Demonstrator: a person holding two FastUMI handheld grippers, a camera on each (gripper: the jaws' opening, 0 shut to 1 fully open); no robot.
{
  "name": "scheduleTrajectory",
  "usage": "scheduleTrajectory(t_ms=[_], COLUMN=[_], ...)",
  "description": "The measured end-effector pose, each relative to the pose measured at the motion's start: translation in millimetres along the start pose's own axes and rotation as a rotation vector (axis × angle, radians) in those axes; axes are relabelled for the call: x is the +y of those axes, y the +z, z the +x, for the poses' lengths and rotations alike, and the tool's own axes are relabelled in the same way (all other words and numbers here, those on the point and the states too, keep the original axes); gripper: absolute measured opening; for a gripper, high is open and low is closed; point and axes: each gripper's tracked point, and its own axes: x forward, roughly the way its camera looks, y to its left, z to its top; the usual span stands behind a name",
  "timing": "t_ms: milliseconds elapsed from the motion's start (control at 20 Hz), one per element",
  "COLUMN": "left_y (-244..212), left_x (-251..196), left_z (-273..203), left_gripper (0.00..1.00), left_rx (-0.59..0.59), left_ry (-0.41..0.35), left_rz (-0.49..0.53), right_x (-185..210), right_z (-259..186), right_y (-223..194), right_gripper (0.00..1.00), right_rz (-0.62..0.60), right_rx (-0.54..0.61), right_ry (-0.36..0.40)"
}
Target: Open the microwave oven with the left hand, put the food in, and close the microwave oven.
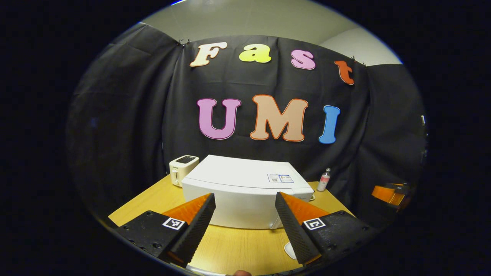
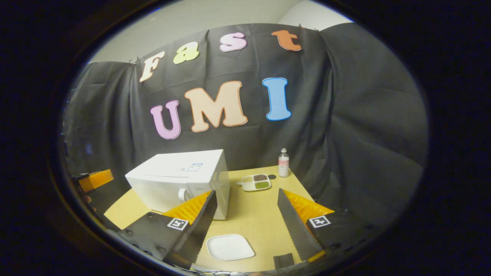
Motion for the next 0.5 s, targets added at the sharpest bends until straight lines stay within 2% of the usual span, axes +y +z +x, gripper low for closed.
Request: scheduleTrajectory(t_ms=[150, 500], left_y=[-2, -8], left_x=[-4, -14], left_z=[1, 0], left_gripper=[0.96, 0.96], left_rx=[0.005, 0.027], left_ry=[-0.010, -0.033], left_rz=[0.034, 0.027], right_x=[-5, -6], right_z=[-3, -8], right_y=[2, 5], right_gripper=[0.92, 0.92], right_rz=[0.001, -0.001], right_rx=[-0.005, -0.008], right_ry=[-0.007, -0.003])
